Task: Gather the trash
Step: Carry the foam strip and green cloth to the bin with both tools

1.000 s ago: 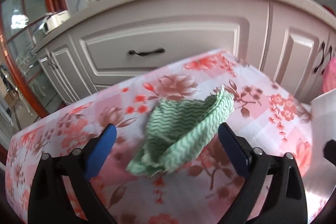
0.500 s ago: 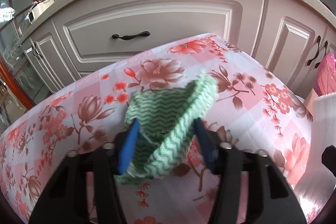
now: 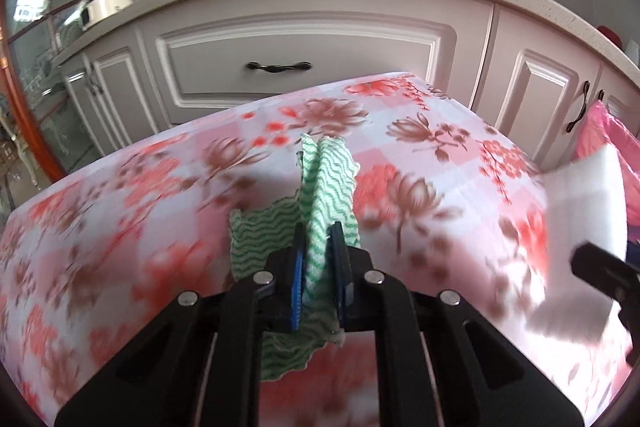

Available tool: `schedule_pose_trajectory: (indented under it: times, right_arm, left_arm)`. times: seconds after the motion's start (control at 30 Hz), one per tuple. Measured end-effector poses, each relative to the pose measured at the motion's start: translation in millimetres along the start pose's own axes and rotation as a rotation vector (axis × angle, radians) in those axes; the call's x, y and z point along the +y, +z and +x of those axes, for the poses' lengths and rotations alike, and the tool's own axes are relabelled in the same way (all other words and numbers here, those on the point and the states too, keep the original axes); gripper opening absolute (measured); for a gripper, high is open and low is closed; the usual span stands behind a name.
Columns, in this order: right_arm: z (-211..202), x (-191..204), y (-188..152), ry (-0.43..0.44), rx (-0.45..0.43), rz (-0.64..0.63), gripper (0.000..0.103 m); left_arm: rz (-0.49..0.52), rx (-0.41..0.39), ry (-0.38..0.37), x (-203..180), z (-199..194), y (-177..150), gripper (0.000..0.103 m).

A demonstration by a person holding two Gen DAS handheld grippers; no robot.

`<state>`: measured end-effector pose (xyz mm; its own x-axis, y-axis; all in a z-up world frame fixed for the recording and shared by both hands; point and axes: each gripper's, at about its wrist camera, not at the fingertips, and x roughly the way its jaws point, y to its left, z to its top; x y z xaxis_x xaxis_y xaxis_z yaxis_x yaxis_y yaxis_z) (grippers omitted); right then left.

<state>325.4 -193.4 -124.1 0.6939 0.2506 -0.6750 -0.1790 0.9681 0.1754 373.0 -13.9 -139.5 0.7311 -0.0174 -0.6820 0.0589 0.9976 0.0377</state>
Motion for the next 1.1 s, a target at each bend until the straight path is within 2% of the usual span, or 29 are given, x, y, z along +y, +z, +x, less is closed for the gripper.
schedule_pose_trajectory:
  times: [0.33, 0.53, 0.8, 0.93, 1.1]
  right_arm:
    - [-30, 49, -38, 0.038, 0.008, -0.101, 0.033]
    - [-49, 68, -58, 0.060, -0.006, -0.166, 0.033]
    - [-83, 67, -64, 0.044, -0.073, -0.189, 0.033]
    - [-104, 63, -65, 0.035, -0.129, -0.205, 0.033]
    - [-131, 55, -68, 0.002, -0.215, -0.207, 0.033]
  left_arm:
    - [-0.053, -0.079, 0.064, 29, -94, -73, 0.012]
    - [-0.079, -0.144, 0.058, 31, -142, -99, 0.012]
    - [-0.075, -0.232, 0.063, 18, -184, -111, 0.012]
    - [-0.104, -0.288, 0.044, 14, -208, -106, 0.012]
    - [-0.080, -0.367, 0.038, -4, -234, -96, 0.012]
